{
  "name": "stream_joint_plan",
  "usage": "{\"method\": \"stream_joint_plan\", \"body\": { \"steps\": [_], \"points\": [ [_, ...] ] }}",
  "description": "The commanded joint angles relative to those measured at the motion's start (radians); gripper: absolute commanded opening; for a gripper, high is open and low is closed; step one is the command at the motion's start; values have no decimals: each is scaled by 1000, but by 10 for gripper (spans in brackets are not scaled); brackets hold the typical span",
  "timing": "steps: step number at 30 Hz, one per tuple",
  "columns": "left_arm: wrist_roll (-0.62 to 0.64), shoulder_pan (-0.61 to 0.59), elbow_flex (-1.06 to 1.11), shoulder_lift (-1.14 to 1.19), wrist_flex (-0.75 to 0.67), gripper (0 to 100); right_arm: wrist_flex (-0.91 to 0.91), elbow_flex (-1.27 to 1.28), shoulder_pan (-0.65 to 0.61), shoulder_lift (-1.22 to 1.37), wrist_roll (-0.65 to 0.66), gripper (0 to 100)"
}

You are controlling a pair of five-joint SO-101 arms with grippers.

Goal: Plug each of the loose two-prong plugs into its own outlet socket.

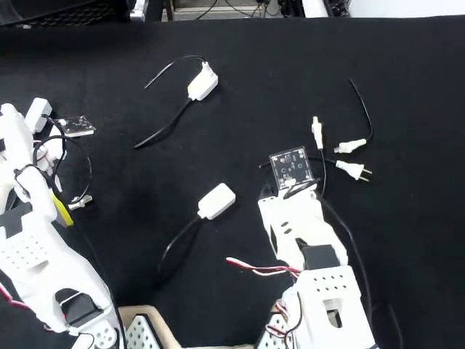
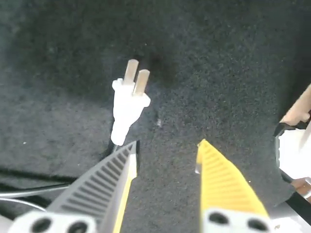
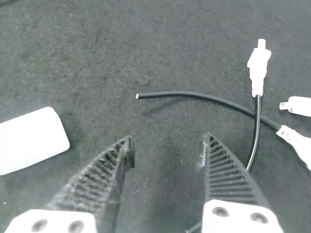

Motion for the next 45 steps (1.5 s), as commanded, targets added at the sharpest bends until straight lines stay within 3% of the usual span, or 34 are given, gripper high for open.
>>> {"method": "stream_joint_plan", "body": {
  "steps": [1,9,17,22,30,45],
  "points": [
    [-354,15,-1,-6,8,203,-18,-2,-8,2,6,219],
    [-364,44,58,35,-121,203,-18,-2,-8,1,6,219],
    [-365,90,24,126,-133,203,-18,-2,-8,1,6,219],
    [-364,94,-24,118,-124,202,-18,-2,-8,-1,6,219],
    [-370,74,-186,121,15,202,-18,-2,-8,-1,6,219],
    [-371,97,-148,137,14,202,-18,-2,-8,-2,6,219]
  ]
}}
